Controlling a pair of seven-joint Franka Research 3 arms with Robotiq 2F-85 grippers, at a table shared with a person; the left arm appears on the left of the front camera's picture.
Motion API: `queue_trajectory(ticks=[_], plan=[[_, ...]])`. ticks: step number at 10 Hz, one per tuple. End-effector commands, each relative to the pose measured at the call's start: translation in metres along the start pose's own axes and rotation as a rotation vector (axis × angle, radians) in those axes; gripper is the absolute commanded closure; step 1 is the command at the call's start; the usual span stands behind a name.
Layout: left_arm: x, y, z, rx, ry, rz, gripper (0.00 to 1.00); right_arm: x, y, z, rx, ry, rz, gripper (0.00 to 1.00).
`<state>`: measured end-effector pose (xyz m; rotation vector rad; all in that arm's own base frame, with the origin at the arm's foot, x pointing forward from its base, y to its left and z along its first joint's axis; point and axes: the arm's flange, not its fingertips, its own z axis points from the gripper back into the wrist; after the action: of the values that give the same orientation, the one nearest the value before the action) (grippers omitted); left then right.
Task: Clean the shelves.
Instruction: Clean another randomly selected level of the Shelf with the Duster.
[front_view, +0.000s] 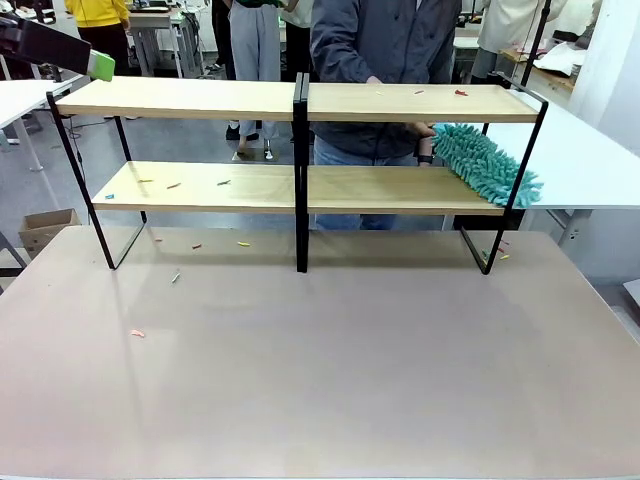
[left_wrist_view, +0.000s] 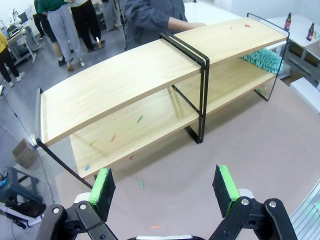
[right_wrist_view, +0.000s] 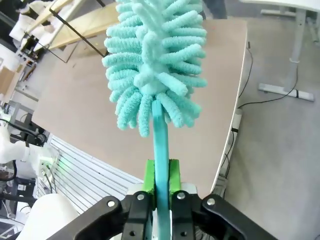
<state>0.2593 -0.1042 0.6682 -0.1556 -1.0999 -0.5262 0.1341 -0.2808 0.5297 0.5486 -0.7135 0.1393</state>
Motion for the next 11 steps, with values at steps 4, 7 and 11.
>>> queue_trajectory(ticks=[4, 7, 11], plan=[[-0.002, 0.001, 0.000, -0.001, 0.002, 0.000, 0.00, 0.000, 0.018, -0.008, 0.028, 0.017, 0.103, 0.88], [-0.002, 0.001, 0.000, -0.001, 0.002, 0.000, 0.00, 0.008, 0.039, -0.007, 0.019, 0.035, 0.170, 0.88], [-0.002, 0.001, 0.000, -0.001, 0.002, 0.000, 0.00, 0.009, 0.071, -0.016, 0.134, 0.108, 0.314, 0.88]])
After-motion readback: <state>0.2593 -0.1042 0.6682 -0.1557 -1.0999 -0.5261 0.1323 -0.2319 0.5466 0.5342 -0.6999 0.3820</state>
